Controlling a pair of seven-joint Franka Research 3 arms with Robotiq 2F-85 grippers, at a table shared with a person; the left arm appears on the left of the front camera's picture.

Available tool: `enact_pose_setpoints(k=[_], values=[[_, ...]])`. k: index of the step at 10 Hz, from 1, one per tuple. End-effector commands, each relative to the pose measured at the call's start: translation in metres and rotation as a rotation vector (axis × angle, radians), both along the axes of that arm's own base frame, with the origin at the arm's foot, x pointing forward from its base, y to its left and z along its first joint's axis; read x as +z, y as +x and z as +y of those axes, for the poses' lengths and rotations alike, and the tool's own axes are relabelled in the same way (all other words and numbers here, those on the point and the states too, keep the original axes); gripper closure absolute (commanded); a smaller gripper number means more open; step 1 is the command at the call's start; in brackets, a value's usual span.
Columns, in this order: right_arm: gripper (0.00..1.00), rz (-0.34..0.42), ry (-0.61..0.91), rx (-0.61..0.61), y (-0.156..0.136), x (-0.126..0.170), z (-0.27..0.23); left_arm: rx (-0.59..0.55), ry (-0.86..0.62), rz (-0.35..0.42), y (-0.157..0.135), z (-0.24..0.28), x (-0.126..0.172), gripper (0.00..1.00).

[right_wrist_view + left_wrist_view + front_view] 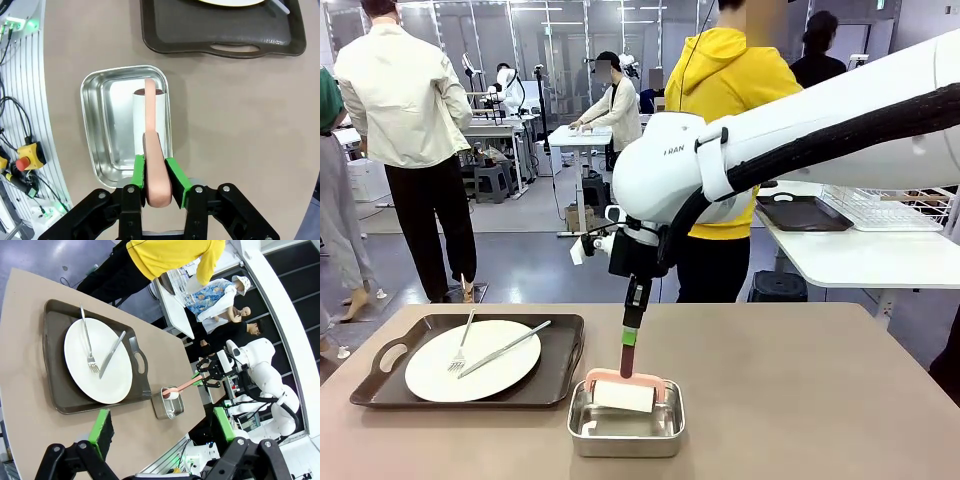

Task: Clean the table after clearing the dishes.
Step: Place the Lint Roller back on top of the Airtight Container.

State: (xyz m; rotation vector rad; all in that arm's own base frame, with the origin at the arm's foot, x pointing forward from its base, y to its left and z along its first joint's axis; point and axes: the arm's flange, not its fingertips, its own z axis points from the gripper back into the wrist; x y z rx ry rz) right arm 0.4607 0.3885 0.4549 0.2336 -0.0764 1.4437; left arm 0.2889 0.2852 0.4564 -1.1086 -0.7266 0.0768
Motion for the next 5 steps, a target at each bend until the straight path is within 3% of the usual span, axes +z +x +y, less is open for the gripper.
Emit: enact_pose_setpoints(k=[1,2,3,4,5], values=[[0.76,-0.017,-0.024,0.002,0.0077,-0.0113,0.0064,-0.002,-0.007,-0.01,-0.0031,0.0005,0.0022,0.0],[0.76,-0.011,-0.039,0.004,0.009,-0.0145,0.0076,-0.002,-0.007,-0.01,-0.0031,0.0005,0.0022,0.0],[0.5,-0.014,-0.038,0.019,0.0091,-0.0109,0.0083,-0.002,-0.007,-0.01,-0.0031,0.0005,0.0022,0.0],[0.42,-0.03,-0.031,0.026,0.0098,-0.0068,0.0096,-0.002,-0.007,-0.01,-0.0031,0.0005,0.0022,0.0],[0.15,-0.035,-0.032,0.034,0.0102,-0.0058,0.0103,-0.002,-0.007,-0.01,-0.0031,0.0005,0.0022,0.0]])
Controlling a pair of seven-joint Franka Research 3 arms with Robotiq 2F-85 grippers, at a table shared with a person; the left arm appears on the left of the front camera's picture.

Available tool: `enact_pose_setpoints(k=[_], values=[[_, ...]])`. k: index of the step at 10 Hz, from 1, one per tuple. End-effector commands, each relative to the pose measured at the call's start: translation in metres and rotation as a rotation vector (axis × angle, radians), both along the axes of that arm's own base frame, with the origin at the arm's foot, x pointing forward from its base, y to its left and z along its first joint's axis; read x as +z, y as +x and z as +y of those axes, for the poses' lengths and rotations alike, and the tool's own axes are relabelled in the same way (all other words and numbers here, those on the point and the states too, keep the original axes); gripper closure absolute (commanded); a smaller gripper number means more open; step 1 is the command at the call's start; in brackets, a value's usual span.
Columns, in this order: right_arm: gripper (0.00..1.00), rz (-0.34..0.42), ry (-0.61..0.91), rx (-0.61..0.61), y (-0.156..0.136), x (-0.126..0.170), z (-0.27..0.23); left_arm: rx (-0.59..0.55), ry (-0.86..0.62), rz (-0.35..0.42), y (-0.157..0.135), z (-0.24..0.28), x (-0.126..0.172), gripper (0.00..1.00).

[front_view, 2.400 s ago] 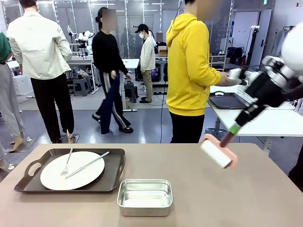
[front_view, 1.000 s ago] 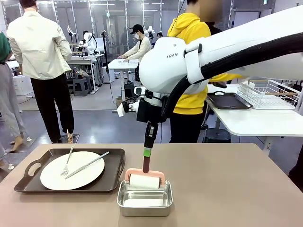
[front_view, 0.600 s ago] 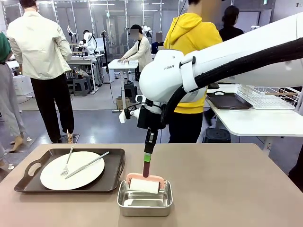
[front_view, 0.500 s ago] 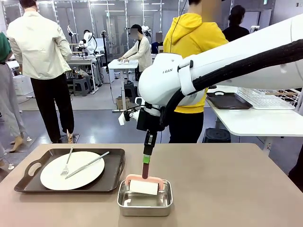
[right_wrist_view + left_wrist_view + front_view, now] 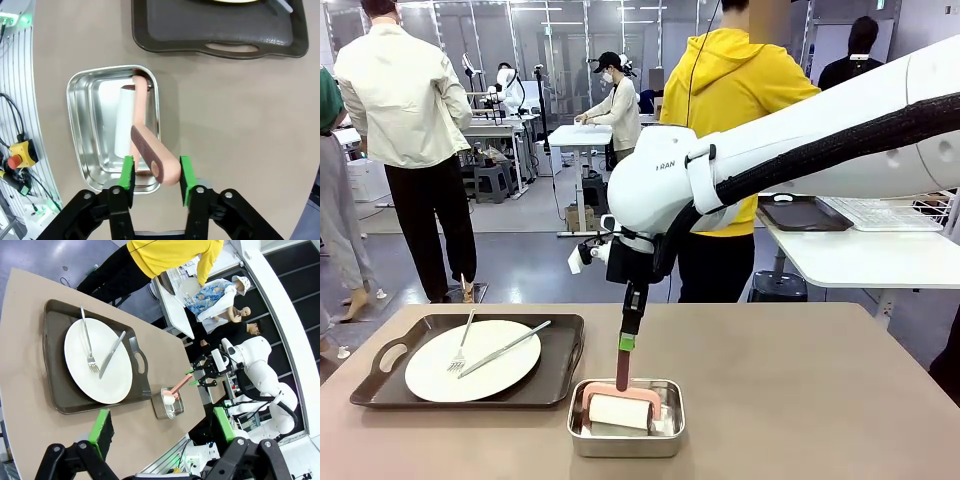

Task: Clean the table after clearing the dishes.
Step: Place the Lint Roller back on top of the Airtight Container.

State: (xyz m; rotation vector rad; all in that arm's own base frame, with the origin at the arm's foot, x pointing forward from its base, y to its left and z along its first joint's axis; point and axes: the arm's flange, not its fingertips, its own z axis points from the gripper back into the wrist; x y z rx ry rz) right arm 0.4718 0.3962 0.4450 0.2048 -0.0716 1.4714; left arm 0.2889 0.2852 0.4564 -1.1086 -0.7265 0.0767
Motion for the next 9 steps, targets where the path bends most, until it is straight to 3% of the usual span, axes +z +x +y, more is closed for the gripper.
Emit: enact_pose_setpoints(k=[1,2,7,9], values=[[0.07,-0.022,-0.015,0.012,-0.0011,0.0047,0.002,-0.002,-0.007,-0.01,-0.0031,0.0006,0.0022,0.0],[0.0,-0.026,-0.023,0.01,-0.0021,0.0045,0.0014,-0.002,-0.007,-0.01,-0.0031,0.0006,0.0022,0.0],[0.0,-0.06,-0.013,-0.007,-0.0058,0.0087,-0.0046,-0.002,-0.007,-0.01,-0.0031,0.0006,0.0022,0.0],[0.0,-0.022,-0.003,0.009,0.0011,0.0063,0.001,-0.002,-0.007,-0.01,-0.0031,0.0006,0.0022,0.0]])
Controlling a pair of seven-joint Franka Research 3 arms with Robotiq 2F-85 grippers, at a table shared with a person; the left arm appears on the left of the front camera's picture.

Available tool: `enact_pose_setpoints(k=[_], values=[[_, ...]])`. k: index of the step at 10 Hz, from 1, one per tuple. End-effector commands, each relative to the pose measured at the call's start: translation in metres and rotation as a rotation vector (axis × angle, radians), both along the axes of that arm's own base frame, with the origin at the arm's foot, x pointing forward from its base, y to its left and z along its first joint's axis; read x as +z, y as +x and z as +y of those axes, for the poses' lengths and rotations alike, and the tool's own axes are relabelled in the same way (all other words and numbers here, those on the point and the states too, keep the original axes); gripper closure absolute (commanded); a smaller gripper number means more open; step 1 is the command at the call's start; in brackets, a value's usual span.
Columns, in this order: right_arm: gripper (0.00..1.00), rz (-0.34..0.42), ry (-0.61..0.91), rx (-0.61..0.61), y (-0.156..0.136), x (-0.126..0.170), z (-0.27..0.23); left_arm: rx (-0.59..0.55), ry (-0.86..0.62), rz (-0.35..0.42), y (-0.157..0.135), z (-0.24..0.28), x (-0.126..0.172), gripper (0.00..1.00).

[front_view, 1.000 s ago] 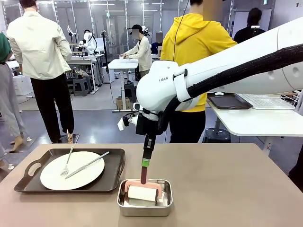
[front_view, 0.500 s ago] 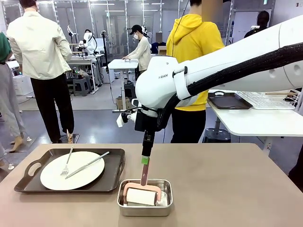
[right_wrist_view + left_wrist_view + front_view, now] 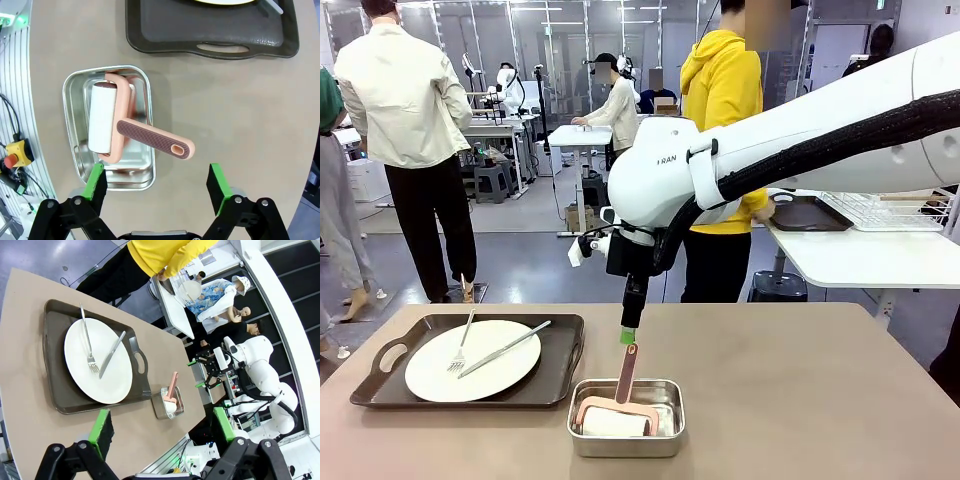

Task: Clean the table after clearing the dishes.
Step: Place the Lint Roller back on top of the Airtight Container, then when the right (or left) Handle tray is removed, use the right hand (or left hand) to clean the right (or left) side of the table with the Lint Roller.

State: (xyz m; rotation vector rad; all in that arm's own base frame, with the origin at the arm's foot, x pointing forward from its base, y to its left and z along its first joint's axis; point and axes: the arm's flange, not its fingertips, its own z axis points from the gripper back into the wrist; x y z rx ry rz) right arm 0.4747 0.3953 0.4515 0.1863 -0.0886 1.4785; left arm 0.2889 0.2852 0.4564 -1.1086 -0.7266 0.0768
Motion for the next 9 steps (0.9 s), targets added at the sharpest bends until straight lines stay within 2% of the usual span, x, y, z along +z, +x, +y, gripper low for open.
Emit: enact_pose_setpoints(k=[1,9], values=[[0.0,0.002,-0.001,0.004,-0.0018,-0.0001,0.0019,-0.002,-0.007,-0.01,-0.003,0.0005,0.0022,0.0],[0.0,0.002,-0.001,0.004,-0.0018,-0.0001,0.0019,-0.002,-0.007,-0.01,-0.003,0.0005,0.0022,0.0]])
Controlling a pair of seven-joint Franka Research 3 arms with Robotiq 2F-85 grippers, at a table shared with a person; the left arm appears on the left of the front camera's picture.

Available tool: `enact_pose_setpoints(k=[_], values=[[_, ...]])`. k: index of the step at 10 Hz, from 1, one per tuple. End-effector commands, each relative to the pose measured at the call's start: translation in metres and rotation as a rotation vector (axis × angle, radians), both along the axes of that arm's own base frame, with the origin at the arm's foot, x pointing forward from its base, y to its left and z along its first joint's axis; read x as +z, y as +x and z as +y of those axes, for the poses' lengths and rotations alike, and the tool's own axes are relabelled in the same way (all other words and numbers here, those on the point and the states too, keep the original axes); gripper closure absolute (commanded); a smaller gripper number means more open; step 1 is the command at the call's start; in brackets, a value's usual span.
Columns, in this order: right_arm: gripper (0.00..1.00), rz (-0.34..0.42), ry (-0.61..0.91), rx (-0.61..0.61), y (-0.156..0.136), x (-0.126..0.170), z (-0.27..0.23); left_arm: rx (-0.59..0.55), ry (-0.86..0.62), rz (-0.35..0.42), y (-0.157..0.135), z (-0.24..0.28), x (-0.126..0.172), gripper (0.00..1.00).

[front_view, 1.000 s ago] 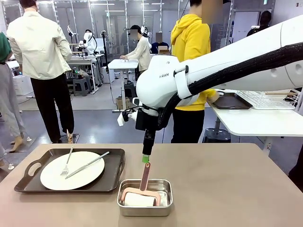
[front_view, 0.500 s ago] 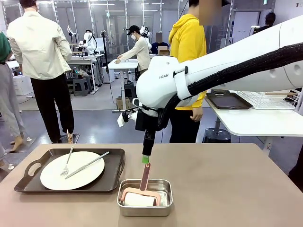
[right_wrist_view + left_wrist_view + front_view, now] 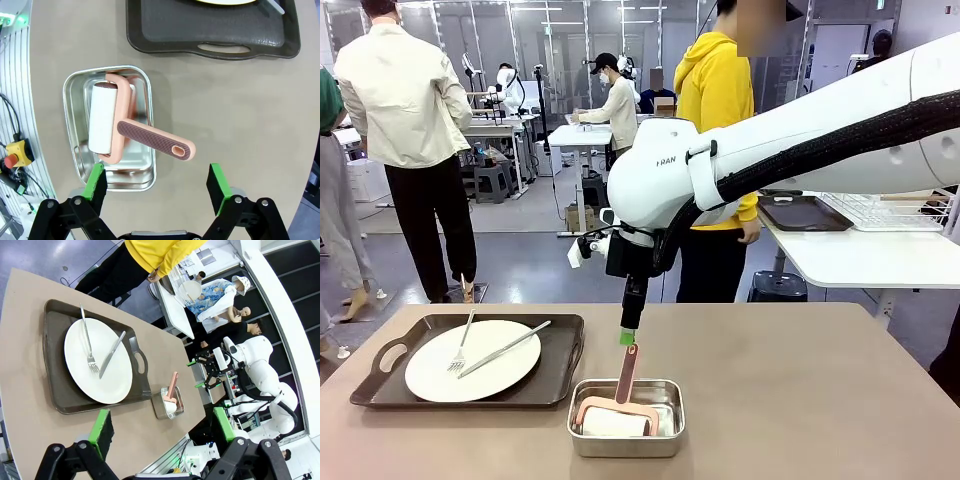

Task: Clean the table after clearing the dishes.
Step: When the right (or left) Handle tray is removed, use the right hand (or left hand) to clean the right (or left) side of the table with the Lint Roller.

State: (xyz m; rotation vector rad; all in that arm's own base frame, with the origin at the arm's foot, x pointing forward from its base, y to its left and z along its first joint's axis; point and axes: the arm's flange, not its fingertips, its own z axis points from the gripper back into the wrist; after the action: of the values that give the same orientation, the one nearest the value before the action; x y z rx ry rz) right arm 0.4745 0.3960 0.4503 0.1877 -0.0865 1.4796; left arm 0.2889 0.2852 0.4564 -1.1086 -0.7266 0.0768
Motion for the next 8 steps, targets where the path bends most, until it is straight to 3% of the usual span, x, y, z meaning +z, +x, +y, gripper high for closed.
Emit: enact_pose_setpoints(k=[1,6,8], values=[[0.0,0.0,-0.001,0.003,-0.002,0.001,0.001,-0.002,-0.007,-0.01,-0.003,0.001,0.002,0.0],[0.0,0.016,0.013,-0.011,0.0,0.002,-0.004,-0.002,-0.007,-0.01,-0.003,0.001,0.002,0.0],[0.0,0.19,0.238,-0.137,0.001,0.021,-0.063,-0.002,-0.007,-0.01,-0.003,0.001,0.002,0.0]])
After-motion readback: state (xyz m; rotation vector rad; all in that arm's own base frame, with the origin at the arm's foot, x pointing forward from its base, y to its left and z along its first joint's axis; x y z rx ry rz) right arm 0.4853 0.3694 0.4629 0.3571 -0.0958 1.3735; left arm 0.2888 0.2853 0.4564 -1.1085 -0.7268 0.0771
